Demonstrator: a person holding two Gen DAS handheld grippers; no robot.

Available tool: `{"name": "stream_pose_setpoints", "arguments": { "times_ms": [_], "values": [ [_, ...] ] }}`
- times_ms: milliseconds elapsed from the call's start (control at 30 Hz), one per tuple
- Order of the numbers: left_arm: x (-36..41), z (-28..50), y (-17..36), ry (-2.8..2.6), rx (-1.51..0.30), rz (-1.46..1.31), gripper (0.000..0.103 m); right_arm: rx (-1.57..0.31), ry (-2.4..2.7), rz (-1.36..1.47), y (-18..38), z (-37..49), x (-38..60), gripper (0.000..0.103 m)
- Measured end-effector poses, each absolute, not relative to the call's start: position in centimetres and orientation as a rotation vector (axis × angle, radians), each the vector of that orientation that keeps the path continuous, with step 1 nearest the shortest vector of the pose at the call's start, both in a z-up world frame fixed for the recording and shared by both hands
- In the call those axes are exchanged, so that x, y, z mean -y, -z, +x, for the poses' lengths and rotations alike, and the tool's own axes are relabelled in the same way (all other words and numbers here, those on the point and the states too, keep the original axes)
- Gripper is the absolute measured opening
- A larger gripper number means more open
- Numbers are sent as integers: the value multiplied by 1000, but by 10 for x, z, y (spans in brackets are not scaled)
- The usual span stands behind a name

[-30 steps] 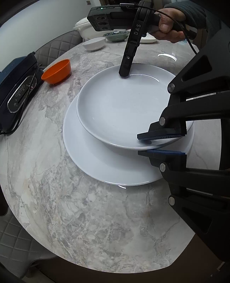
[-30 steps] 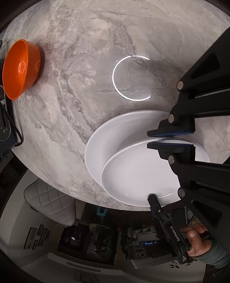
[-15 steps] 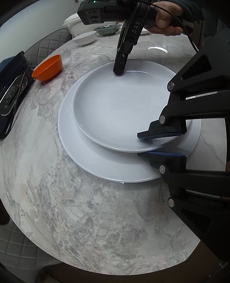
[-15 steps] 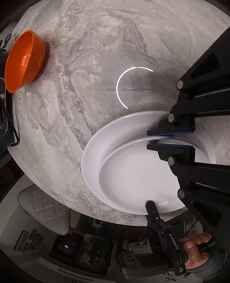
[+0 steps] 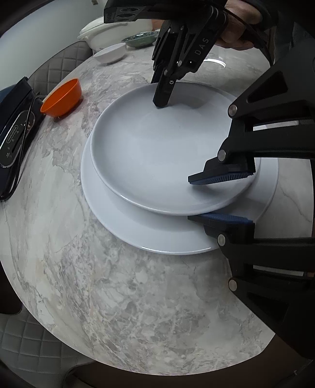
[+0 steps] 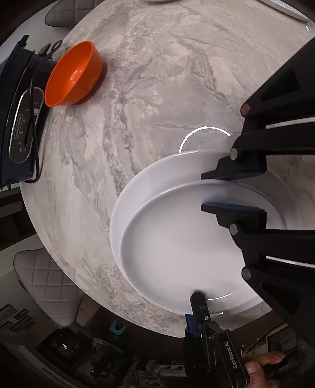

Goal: Organize plates and bowls
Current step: 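Carry the deep plate onto the large white plate, open the left gripper, then grasp the rim of the white plate beside the green bowl, left gripper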

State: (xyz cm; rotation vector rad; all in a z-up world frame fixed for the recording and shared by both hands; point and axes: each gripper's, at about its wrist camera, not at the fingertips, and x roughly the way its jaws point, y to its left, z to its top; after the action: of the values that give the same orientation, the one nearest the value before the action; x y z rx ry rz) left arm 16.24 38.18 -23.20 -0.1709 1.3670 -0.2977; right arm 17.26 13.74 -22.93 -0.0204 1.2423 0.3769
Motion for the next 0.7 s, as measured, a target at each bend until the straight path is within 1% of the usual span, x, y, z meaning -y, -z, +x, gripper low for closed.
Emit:
{"name": "stream_pose_setpoints", "arguments": {
  "times_ms": [33,67,100,133,200,267,333,367,400,500,533,567,633,667,700],
  "values": [
    [-380,163,232,308,-1365,-169,32,-1236,-373,-40,229,171,-140,24],
    [-377,162,232,320,-1362,-168,36,-1229,-374,-59,229,170,-144,29],
    [-374,162,231,335,-1357,-164,46,-1221,-376,-80,228,168,-146,33],
    [-370,161,231,347,-1353,-153,55,-1212,-376,-102,228,167,-150,35],
    [-362,160,231,362,-1349,-120,62,-1195,-379,-128,229,164,-155,45],
    [-359,160,231,364,-1348,-98,65,-1182,-381,-146,229,162,-159,50],
    [-360,160,230,364,-1339,-97,71,-1166,-381,-141,229,160,-159,56],
    [-361,160,229,360,-1333,-94,73,-1158,-381,-128,228,160,-157,61],
    [-363,160,227,353,-1326,-92,74,-1150,-378,-115,227,159,-155,63],
    [-369,159,223,337,-1321,-99,75,-1138,-361,-79,224,158,-149,64],
    [-372,159,220,325,-1321,-108,75,-1130,-354,-66,222,157,-146,65],
    [-375,159,215,319,-1311,-123,75,-1124,-347,-48,219,156,-143,69],
    [-377,158,200,328,-1271,-151,75,-1091,-339,8,208,150,-131,70],
    [-374,159,192,342,-1251,-157,75,-1061,-342,39,200,146,-124,74],
    [-369,161,184,361,-1230,-162,75,-1035,-343,71,192,141,-116,81]
  ]
}}
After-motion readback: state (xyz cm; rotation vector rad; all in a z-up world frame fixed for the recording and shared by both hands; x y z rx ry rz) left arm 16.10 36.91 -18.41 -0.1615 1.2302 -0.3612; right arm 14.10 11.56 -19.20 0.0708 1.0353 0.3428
